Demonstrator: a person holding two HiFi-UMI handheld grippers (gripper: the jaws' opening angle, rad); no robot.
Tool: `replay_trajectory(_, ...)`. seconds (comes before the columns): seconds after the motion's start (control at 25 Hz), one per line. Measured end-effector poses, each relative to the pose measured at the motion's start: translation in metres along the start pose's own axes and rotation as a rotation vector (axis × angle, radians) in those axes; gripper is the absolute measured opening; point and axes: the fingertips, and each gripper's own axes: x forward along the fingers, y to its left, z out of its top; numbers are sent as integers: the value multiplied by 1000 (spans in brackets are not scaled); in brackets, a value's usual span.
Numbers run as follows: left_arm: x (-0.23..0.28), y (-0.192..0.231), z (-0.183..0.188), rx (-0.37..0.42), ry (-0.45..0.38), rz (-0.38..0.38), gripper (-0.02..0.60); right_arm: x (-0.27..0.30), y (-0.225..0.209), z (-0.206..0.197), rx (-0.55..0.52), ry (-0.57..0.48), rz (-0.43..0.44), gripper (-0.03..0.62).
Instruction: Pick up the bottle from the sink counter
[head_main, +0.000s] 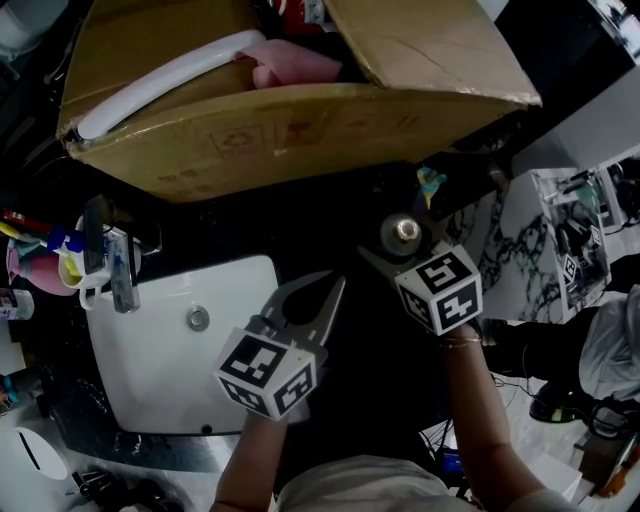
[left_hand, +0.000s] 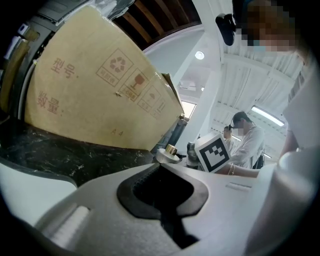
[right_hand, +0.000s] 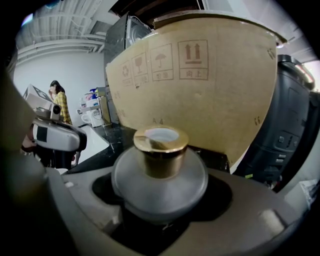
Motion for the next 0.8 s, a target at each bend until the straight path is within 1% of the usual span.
replay_trajectory(0.16, -9, -9, 1, 19, 3, -1, 6, -15, 10, -3, 19, -18, -4, 341)
replay_trajectory(0.36, -21, -14, -1, 32, -3, 28, 6, -29, 29, -1, 31, -63, 52, 341)
replay_trajectory(0.48, -26, -23, -4, 54, 6, 39, 6, -41, 36, -2, 39, -82, 62, 341)
replay_trajectory(0.8, -43, -50, -16, 73, 6, 76, 6, -80, 69, -11, 3, -136, 105, 341)
